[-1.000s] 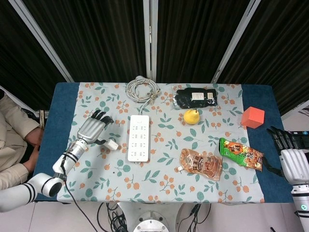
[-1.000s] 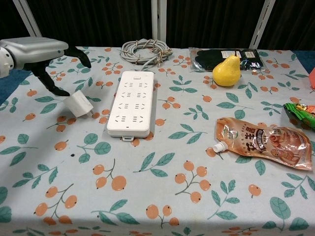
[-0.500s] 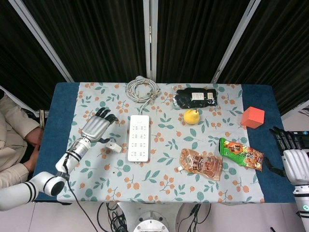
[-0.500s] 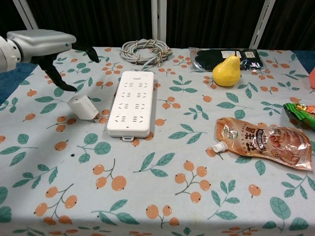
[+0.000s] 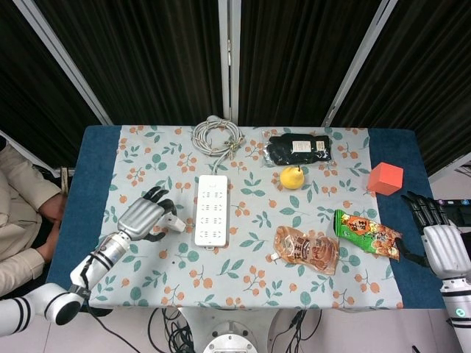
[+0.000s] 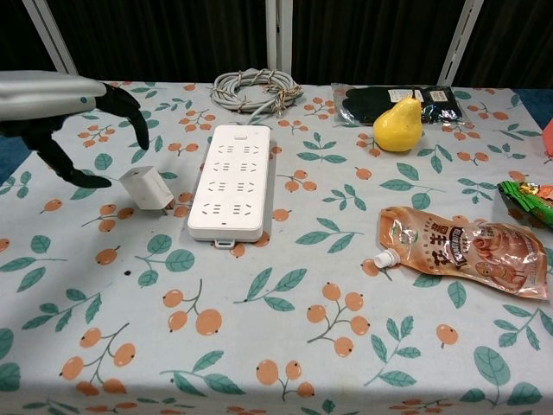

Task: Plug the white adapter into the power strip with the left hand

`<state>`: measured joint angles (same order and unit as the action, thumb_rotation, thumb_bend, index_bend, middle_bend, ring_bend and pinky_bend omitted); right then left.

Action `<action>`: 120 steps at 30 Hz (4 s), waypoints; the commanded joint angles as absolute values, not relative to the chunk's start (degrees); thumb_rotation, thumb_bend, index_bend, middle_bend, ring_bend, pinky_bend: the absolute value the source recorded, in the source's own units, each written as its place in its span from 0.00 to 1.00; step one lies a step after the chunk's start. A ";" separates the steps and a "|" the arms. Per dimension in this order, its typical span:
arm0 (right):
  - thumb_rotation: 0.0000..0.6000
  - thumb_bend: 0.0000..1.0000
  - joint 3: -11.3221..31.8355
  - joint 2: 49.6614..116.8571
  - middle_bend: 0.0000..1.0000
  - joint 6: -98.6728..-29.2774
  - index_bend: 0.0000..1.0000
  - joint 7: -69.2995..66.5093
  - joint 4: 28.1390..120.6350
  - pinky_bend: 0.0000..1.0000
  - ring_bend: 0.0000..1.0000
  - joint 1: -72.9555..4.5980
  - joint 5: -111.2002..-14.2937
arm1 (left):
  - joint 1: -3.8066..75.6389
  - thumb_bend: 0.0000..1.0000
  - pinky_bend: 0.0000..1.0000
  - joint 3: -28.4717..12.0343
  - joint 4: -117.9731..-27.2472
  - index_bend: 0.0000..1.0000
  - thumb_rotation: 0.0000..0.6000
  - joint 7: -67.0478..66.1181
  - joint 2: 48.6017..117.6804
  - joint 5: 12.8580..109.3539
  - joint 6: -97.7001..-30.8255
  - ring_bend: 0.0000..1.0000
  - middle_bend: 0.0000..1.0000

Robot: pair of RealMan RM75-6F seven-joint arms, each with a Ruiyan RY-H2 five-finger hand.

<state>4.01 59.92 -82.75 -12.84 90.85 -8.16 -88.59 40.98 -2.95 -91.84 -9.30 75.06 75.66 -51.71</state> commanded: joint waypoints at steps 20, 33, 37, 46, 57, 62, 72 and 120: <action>1.00 0.28 3.93 59.95 0.04 -82.64 0.00 -12.94 90.78 0.00 0.00 -8.04 -88.18 | 40.69 0.30 0.00 -3.47 -81.25 0.39 1.00 -3.40 83.25 75.76 -50.61 0.08 0.31; 1.00 0.28 3.83 60.01 0.04 -83.02 0.00 -12.81 91.07 0.00 0.00 -7.81 -88.27 | 41.32 0.41 0.45 -6.42 -77.82 0.62 1.00 -2.30 84.63 75.26 -52.11 0.44 0.65; 1.00 0.28 3.74 60.29 0.04 -83.18 0.00 -13.09 90.75 0.00 0.00 -7.72 -88.40 | 43.25 0.41 0.54 -8.90 -80.16 0.64 1.00 -6.34 82.15 73.23 -51.16 0.48 0.69; 1.00 0.28 3.63 60.56 0.04 -83.66 0.00 -13.32 90.48 0.00 0.00 -7.64 -88.95 | 53.79 0.41 0.54 -14.84 -84.63 0.64 1.00 -24.66 79.67 56.70 -43.22 0.51 0.71; 1.00 0.28 3.53 60.55 0.04 -83.77 0.00 -14.33 89.64 0.00 0.00 -7.22 -88.43 | 67.54 0.41 0.54 -14.50 -80.36 0.64 1.00 -39.14 85.04 30.32 -41.54 0.53 0.72; 1.00 0.28 3.45 60.65 0.04 -83.87 0.00 -14.96 88.99 0.00 0.00 -6.97 -88.23 | 70.84 0.42 0.54 -12.57 -79.50 0.64 1.00 -41.60 86.63 25.34 -42.10 0.53 0.72; 1.00 0.28 3.40 60.65 0.04 -84.04 0.00 -15.32 88.65 0.00 0.00 -6.75 -88.27 | 72.90 0.42 0.53 -9.20 -79.19 0.64 1.00 -42.25 87.81 25.17 -42.99 0.53 0.72; 1.00 0.28 3.54 60.84 0.04 -84.28 0.00 -15.46 88.41 0.00 0.00 -6.25 -87.92 | 76.95 0.43 0.53 -3.55 -76.98 0.71 1.00 -43.42 89.29 20.82 -43.66 0.58 0.80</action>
